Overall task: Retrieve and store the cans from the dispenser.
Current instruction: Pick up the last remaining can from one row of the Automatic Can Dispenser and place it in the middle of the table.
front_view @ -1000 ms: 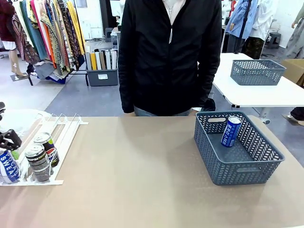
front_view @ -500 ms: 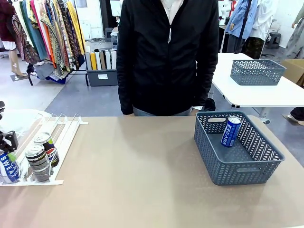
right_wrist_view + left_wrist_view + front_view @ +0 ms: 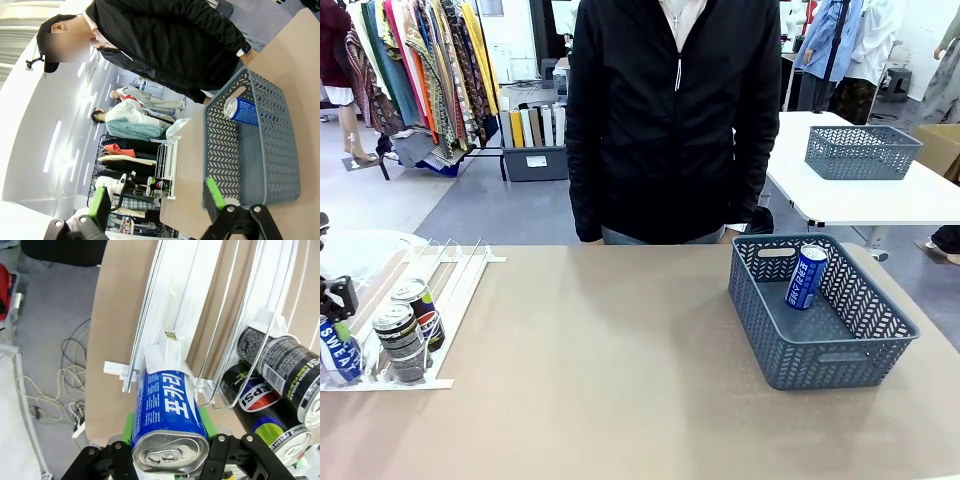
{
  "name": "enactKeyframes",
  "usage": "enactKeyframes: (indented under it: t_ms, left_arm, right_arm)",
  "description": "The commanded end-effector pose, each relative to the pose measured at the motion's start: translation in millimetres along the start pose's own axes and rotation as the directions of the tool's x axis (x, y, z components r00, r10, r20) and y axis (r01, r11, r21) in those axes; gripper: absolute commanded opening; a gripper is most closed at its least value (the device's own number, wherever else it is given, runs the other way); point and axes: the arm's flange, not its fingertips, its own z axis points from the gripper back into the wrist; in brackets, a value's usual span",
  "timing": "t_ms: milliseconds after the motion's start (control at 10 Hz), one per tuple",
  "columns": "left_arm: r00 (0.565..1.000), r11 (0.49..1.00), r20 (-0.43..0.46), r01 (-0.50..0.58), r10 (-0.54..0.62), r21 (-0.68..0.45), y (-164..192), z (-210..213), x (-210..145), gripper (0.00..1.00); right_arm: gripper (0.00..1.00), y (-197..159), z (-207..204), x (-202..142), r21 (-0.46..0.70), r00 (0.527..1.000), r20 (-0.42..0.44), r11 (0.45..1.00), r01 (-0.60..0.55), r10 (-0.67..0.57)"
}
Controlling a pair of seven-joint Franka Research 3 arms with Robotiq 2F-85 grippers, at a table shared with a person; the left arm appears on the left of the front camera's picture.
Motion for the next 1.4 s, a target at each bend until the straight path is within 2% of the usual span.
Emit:
enactKeyframes:
  t_ms: [0,400,600,700,800,900,1000,1300]
  left_arm:
    - [0.993,0.999,0.116,0.020,-0.023,0.024,-7.6,23.9,-8.2,0.00]
    - [0.960,0.990,0.239,0.135,-0.142,0.049,-28.7,137.6,-50.0,0.00]
    - [0.923,0.983,0.350,0.182,-0.162,-0.024,-26.8,179.0,-64.2,0.00]
    - [0.916,0.981,0.375,0.180,-0.142,-0.069,-17.6,189.9,-66.2,0.00]
    - [0.923,0.978,0.364,0.174,-0.122,-0.114,-8.3,191.3,-65.0,0.00]
    - [0.942,0.964,0.315,0.181,-0.112,-0.198,7.3,188.9,-60.6,0.00]
    - [0.923,0.987,0.365,0.152,-0.125,-0.048,-19.7,197.6,-71.6,0.00]
    - [0.923,0.987,0.365,0.152,-0.125,-0.048,-19.7,197.6,-71.6,0.00]
  right_arm:
    - [1.00,2.8,-0.8,2.0,0.017,1.000,0.008,1.000,-0.006,0.006]
    - [1.00,2.8,-0.8,2.0,0.017,1.000,0.008,1.000,-0.006,0.006]
    - [1.00,2.8,-0.8,2.0,0.017,1.000,0.008,1.000,-0.006,0.006]
    - [1.00,2.8,-0.8,2.0,0.017,1.000,0.008,1.000,-0.006,0.006]
    - [1.00,2.8,-0.8,2.0,0.017,1.000,0.008,1.000,-0.006,0.006]
    - [1.00,2.8,-0.8,2.0,0.017,1.000,0.008,1.000,-0.006,0.006]
    - [1.00,2.8,-0.8,2.0,0.017,1.000,0.008,1.000,-0.006,0.006]
    - [1.00,2.8,-0.8,2.0,0.017,1.000,0.008,1.000,-0.006,0.006]
